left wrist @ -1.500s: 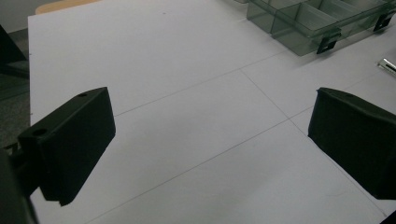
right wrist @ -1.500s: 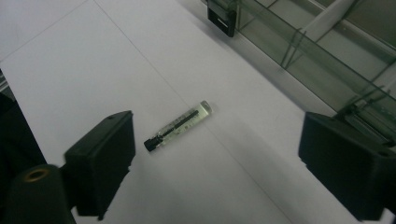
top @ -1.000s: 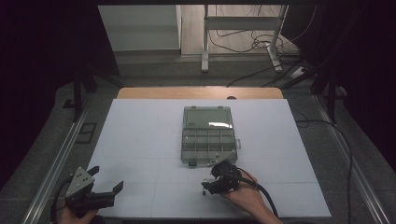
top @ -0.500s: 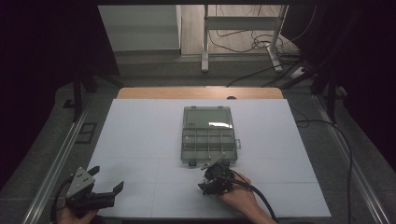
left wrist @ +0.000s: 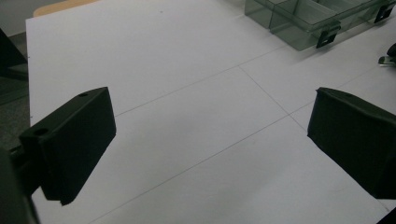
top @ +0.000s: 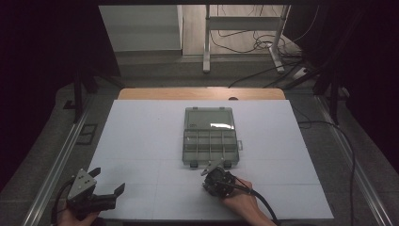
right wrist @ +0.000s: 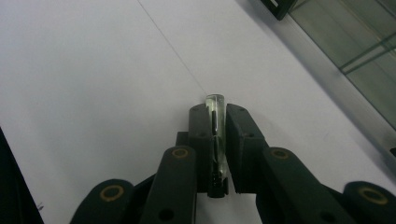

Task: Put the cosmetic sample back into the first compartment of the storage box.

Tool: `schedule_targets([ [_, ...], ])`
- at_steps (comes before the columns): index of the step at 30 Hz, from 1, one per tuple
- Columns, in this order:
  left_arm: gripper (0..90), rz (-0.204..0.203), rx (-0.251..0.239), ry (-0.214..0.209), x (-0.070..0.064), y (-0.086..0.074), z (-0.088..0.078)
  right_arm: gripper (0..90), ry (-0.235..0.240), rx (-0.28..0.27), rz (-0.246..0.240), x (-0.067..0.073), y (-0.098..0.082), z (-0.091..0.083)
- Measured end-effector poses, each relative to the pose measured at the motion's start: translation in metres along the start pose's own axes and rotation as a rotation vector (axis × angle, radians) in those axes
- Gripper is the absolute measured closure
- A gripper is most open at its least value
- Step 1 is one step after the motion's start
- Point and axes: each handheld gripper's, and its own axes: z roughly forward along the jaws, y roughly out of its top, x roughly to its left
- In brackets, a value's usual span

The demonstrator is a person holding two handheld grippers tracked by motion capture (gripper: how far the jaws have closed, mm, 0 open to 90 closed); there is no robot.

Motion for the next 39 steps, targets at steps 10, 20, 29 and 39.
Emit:
schedule_targets([
  [10,1.6,0.002,0.004,-0.001,0.0,0.0,0.001,80.7,0.017,-0.034,0.018,-0.005,-0.001,-0.003],
  [20,1.9,-0.004,0.008,-0.002,0.0,0.0,0.001,80.6,0.049,-0.103,0.016,-0.011,0.0,-0.012],
  [29,2.0,-0.004,0.011,-0.004,0.0,0.001,0.001,80.6,0.059,-0.137,0.036,-0.015,0.002,-0.02],
  [39,2.5,-0.008,0.007,0.002,0.001,0.0,0.001,80.6,0.058,-0.179,0.06,-0.022,0.003,-0.026],
])
